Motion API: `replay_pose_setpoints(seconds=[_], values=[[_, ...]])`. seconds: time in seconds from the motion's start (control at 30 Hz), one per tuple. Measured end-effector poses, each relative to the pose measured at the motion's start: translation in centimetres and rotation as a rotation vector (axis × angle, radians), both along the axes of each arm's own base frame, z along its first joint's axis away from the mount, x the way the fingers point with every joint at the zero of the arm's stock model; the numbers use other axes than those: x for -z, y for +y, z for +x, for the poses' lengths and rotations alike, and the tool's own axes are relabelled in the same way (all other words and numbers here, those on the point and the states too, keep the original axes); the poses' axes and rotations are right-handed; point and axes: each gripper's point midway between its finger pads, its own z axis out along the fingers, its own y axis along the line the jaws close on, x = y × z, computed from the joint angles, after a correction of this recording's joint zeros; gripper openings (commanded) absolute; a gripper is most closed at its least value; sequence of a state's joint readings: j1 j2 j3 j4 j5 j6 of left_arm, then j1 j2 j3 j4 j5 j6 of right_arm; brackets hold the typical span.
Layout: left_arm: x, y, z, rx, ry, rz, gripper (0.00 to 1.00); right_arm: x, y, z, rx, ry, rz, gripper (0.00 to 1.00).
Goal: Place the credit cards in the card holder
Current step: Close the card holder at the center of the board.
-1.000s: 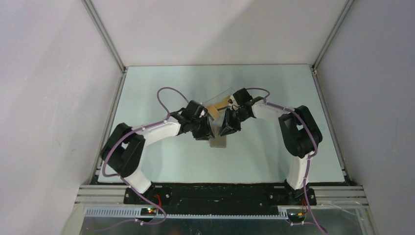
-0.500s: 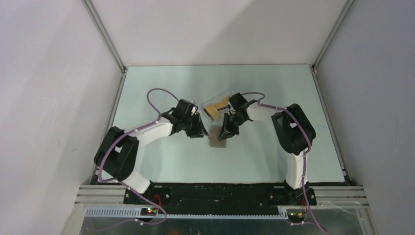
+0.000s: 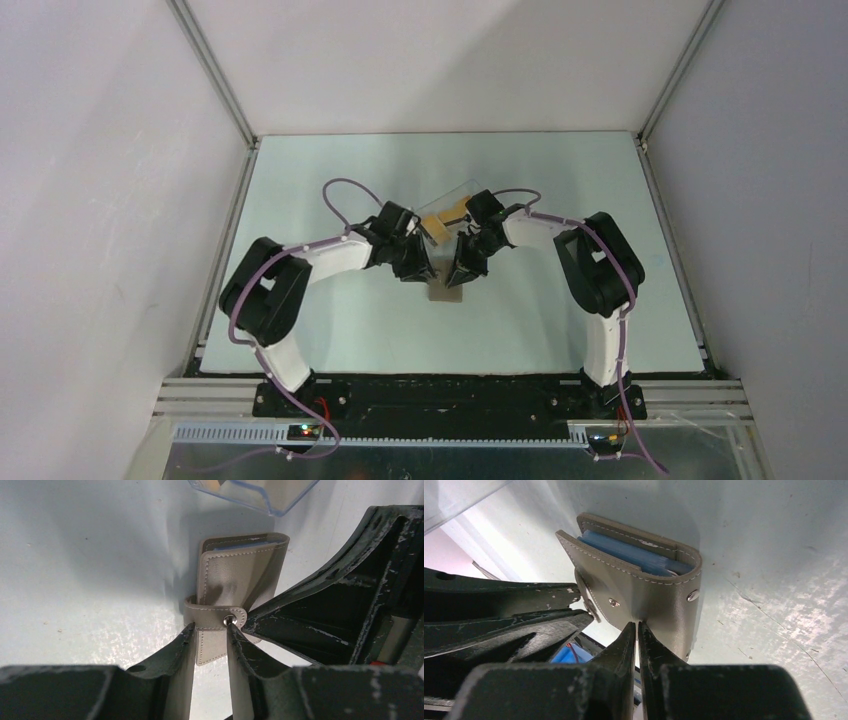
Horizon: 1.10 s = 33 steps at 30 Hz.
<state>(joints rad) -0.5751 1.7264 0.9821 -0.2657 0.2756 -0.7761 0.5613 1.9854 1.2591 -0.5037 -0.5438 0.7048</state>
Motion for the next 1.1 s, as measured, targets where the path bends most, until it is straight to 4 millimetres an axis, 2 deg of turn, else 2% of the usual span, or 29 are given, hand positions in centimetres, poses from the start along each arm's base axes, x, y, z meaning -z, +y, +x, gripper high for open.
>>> replay_pose_setpoints(seconds=[0.5, 0.77, 1.1], values=[[1.1, -0.3, -0.2, 0.009, 0.023, 0.015, 0.32, -0.3, 0.3, -0.1, -0.006, 0.005, 0.022, 0.14], [1.1, -0.7, 0.2, 0.011, 0.023, 0.016, 0.32, 0.0, 0.3, -0.3, -0.008, 0.022, 0.024, 0.03], [1.3, -0.7, 0.3, 0.013, 0.029, 0.02, 0.31, 0.1, 0.3, -0.3, -0.009, 0.038, 0.025, 0.02]])
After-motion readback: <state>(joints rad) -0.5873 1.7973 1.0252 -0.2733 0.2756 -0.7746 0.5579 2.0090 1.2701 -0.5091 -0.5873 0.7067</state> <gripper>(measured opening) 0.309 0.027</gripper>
